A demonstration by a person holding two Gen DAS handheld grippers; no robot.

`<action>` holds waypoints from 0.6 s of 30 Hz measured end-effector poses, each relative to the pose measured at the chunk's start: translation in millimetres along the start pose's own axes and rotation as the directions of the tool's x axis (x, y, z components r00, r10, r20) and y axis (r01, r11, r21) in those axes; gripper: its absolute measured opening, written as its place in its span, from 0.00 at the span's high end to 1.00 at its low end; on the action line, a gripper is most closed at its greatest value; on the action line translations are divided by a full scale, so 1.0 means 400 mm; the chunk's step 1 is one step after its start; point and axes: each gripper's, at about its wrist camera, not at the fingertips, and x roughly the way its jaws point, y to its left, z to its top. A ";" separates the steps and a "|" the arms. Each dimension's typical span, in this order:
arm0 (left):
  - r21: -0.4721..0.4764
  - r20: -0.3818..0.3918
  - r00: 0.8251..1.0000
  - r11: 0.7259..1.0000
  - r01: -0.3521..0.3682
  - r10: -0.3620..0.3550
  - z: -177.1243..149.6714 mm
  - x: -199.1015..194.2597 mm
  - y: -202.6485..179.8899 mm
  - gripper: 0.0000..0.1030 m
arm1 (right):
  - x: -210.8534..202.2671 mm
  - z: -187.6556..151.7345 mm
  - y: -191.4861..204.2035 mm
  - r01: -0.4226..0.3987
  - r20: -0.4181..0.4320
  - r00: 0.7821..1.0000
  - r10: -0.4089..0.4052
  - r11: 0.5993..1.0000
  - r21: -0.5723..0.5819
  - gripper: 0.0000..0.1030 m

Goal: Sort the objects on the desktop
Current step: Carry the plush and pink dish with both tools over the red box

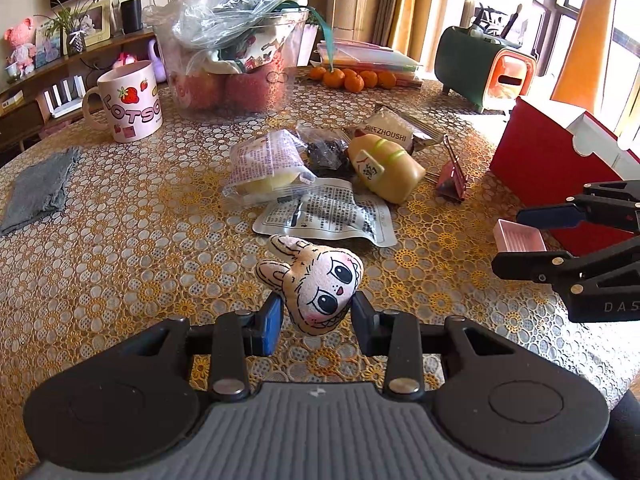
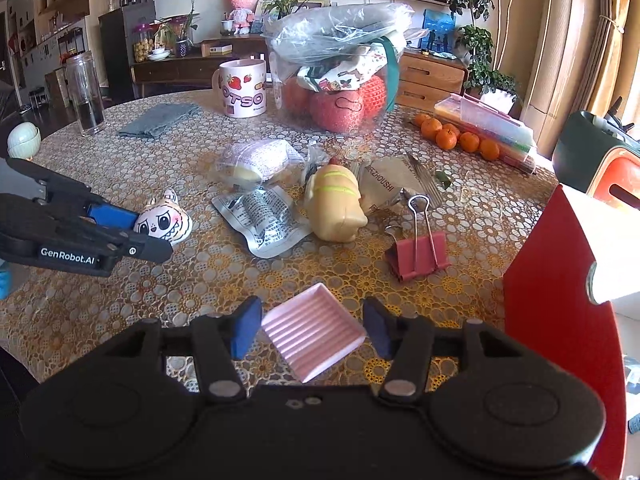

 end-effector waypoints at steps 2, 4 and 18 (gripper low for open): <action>0.003 0.002 1.000 1.000 0.006 -0.006 0.002 -0.012 -0.014 0.66 | -0.020 -0.001 -0.004 -0.003 0.009 1.000 0.003 1.000 0.008 0.46; 0.006 0.006 1.000 1.000 0.016 -0.016 0.006 -0.024 -0.030 0.66 | -0.040 0.000 -0.010 -0.004 0.018 1.000 0.004 1.000 0.016 0.46; 0.084 0.037 0.997 0.994 0.069 -0.072 0.038 -0.105 -0.176 0.66 | -0.188 -0.001 -0.066 -0.001 0.081 0.997 -0.005 0.998 0.070 0.46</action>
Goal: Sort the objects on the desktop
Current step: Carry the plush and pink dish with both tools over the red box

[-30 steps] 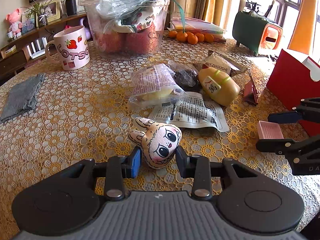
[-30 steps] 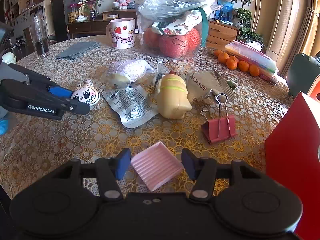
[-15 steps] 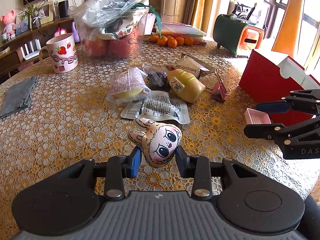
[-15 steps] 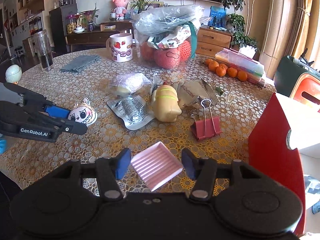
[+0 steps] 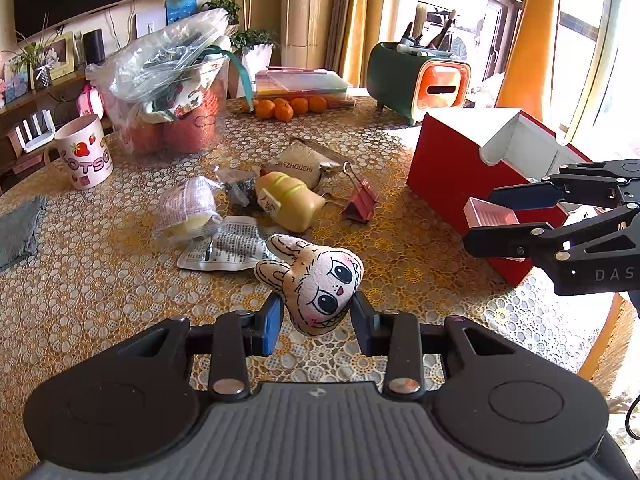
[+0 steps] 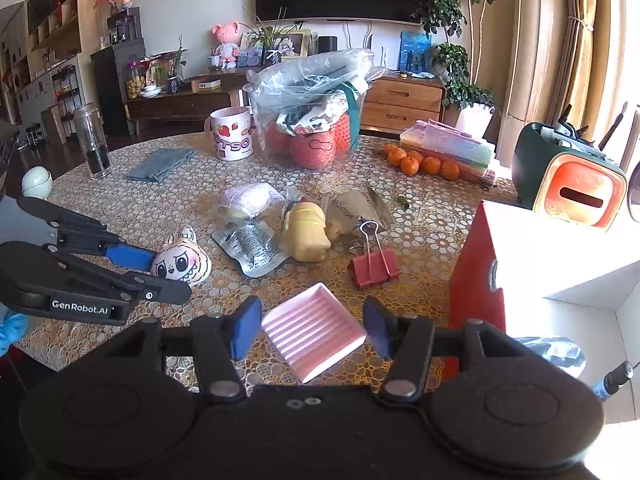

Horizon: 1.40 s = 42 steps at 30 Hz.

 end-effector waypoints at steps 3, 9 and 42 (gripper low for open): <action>-0.004 0.001 1.000 1.000 0.024 -0.024 0.019 -0.010 -0.029 0.66 | -0.033 0.002 -0.017 0.000 0.017 1.000 0.000 1.000 0.023 0.46; 0.030 0.019 0.998 0.998 0.058 -0.058 0.059 -0.023 -0.100 0.66 | -0.094 0.008 -0.059 0.013 0.057 0.998 -0.016 0.998 0.056 0.46; 0.263 -0.040 0.986 0.950 0.166 -0.161 0.299 0.191 -0.471 0.66 | -0.133 -0.057 -0.487 0.253 0.015 0.964 -0.266 0.930 0.266 0.46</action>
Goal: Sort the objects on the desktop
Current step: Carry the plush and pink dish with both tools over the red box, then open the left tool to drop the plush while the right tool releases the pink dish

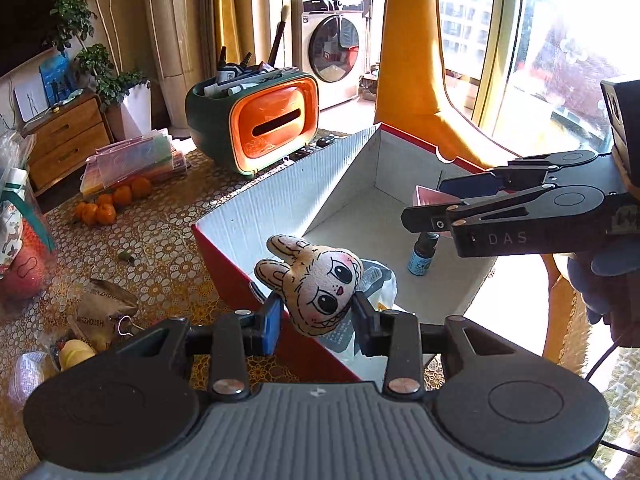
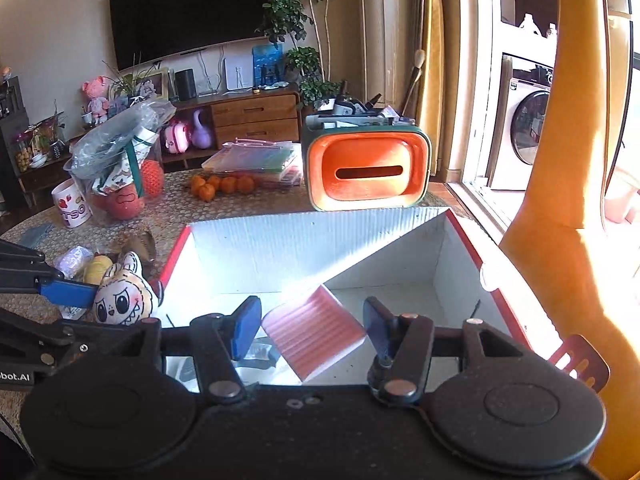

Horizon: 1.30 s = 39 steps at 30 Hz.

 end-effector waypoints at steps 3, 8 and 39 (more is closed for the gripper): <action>0.019 -0.015 1.000 1.000 -0.003 0.003 0.023 0.042 -0.012 0.66 | 0.025 -0.011 -0.031 0.020 -0.017 1.000 -0.020 1.000 0.013 0.46; 0.030 -0.049 0.999 0.999 -0.015 0.016 0.051 0.111 -0.014 0.65 | 0.059 -0.022 -0.070 0.049 -0.044 0.998 -0.048 0.999 0.009 0.46; 0.094 -0.275 0.960 0.995 -0.031 0.056 0.095 0.337 -0.041 0.65 | 0.197 0.013 -0.104 0.060 -0.200 0.977 -0.072 0.996 -0.068 0.45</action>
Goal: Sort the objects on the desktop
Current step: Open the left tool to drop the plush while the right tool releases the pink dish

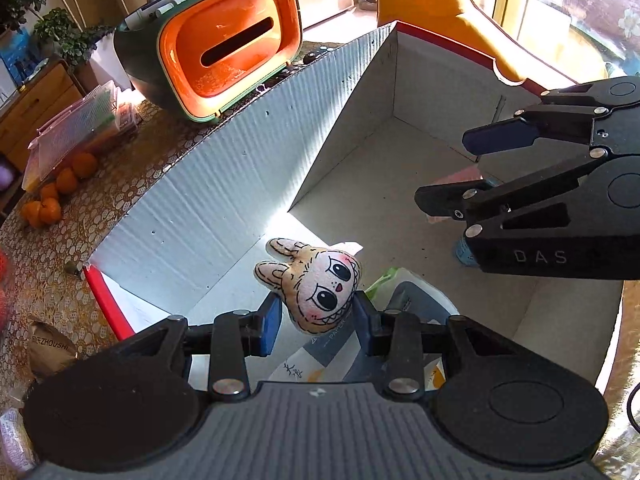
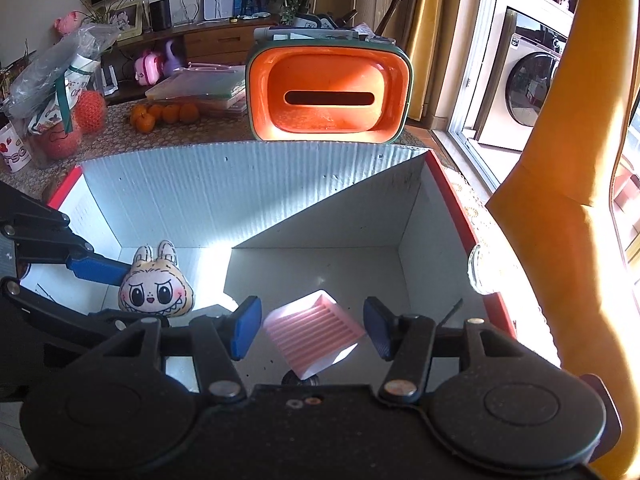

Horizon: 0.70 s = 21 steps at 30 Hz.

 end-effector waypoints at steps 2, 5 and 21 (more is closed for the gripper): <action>-0.007 -0.007 1.000 1.000 0.006 -0.006 0.001 -0.001 0.002 0.65 | -0.001 -0.001 -0.002 -0.002 -0.004 1.000 0.002 1.000 0.003 0.43; -0.004 -0.001 1.000 1.000 0.005 -0.005 0.000 -0.006 -0.001 0.62 | -0.004 -0.001 -0.004 -0.002 0.000 1.000 0.002 1.000 0.009 0.38; -0.098 0.145 0.989 0.994 0.052 -0.037 -0.038 -0.136 0.028 0.30 | -0.056 -0.003 -0.011 -0.021 0.041 0.999 0.018 0.997 0.071 0.19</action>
